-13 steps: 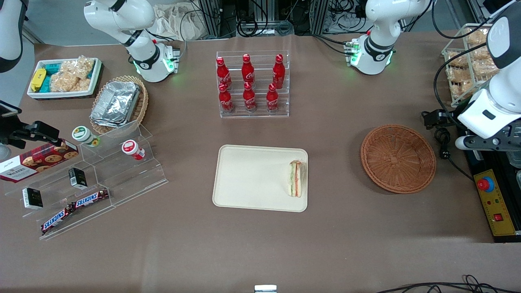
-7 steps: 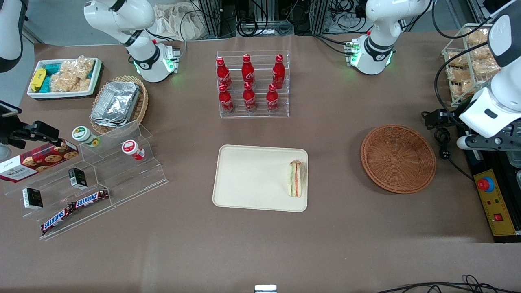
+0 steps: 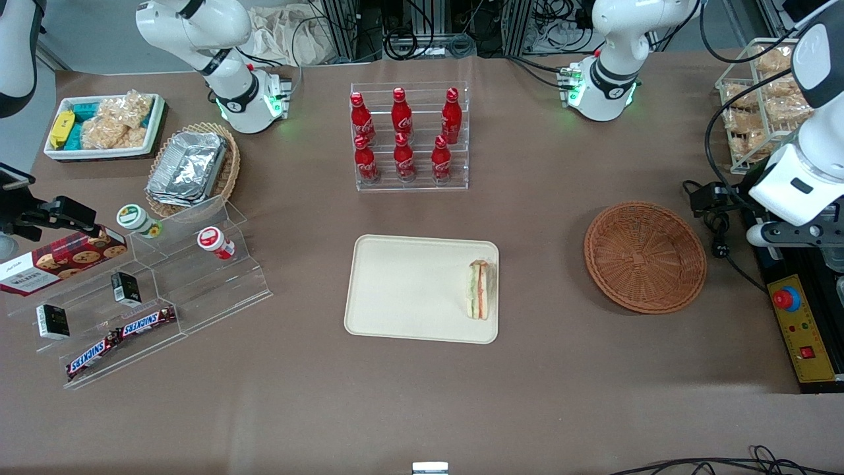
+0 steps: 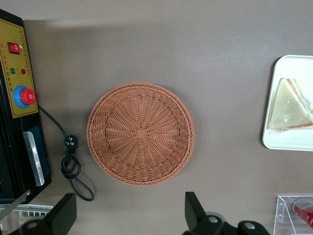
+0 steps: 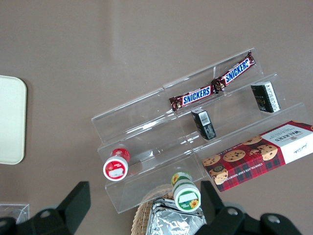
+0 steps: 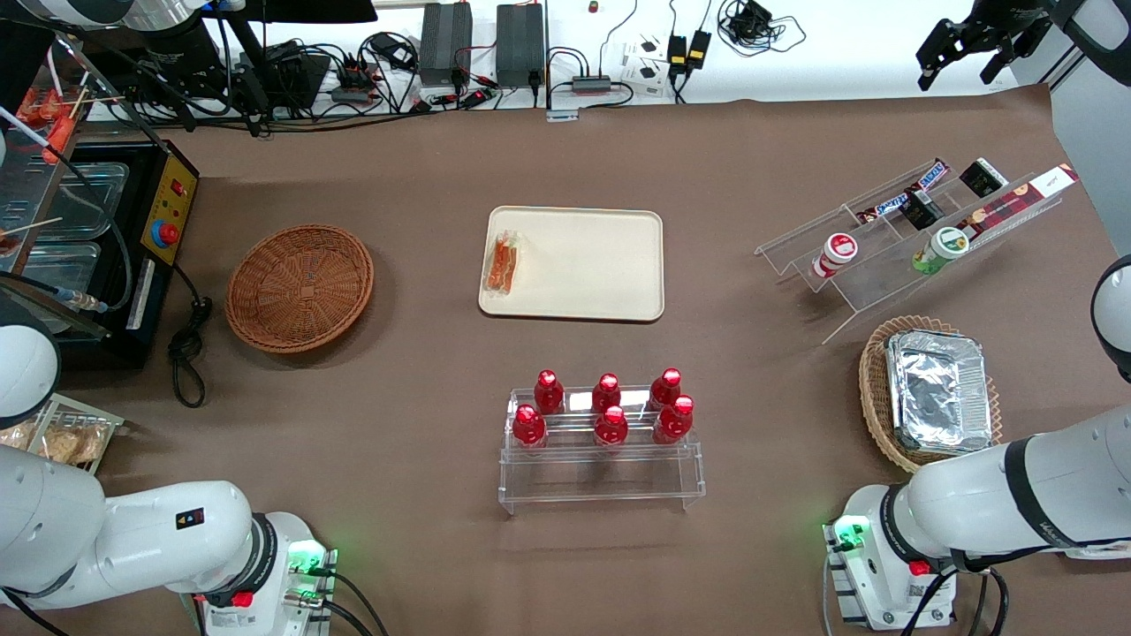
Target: Place sandwich from basket to tray
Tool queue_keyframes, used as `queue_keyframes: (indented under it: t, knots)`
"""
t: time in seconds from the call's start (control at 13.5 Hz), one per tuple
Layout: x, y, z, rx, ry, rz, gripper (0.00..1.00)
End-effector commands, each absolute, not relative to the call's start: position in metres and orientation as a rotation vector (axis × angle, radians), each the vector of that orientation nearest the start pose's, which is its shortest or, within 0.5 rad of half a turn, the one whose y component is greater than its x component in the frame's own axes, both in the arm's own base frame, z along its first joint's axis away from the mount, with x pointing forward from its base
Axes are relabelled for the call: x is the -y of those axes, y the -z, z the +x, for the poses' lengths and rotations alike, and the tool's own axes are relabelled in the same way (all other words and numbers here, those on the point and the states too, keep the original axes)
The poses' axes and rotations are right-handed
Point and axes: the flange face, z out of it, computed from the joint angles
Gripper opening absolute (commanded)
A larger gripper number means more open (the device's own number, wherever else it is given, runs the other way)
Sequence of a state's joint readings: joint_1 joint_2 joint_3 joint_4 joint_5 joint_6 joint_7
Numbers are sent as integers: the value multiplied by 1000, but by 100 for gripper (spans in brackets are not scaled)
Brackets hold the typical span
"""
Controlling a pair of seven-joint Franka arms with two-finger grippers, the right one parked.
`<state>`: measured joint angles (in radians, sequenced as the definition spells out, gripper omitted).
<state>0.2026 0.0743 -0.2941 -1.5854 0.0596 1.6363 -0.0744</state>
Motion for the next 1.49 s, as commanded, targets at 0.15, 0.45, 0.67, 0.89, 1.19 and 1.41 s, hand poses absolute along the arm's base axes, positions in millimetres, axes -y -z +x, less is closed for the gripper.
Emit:
queue_keyframes:
  t: [0.15, 0.45, 0.67, 0.89, 1.19, 1.41]
  knots:
    - [35, -606, 587, 15, 46, -3113, 99]
    - [32, -597, 592, 14, 27, -3104, 99]
    - [23, -585, 609, 35, 23, -3120, 99]
    - [21, -591, 607, 48, 36, -3123, 99]
    - [63, -607, 598, -65, 78, -3129, 99]
    - [63, -608, 597, -60, 70, -3132, 99]
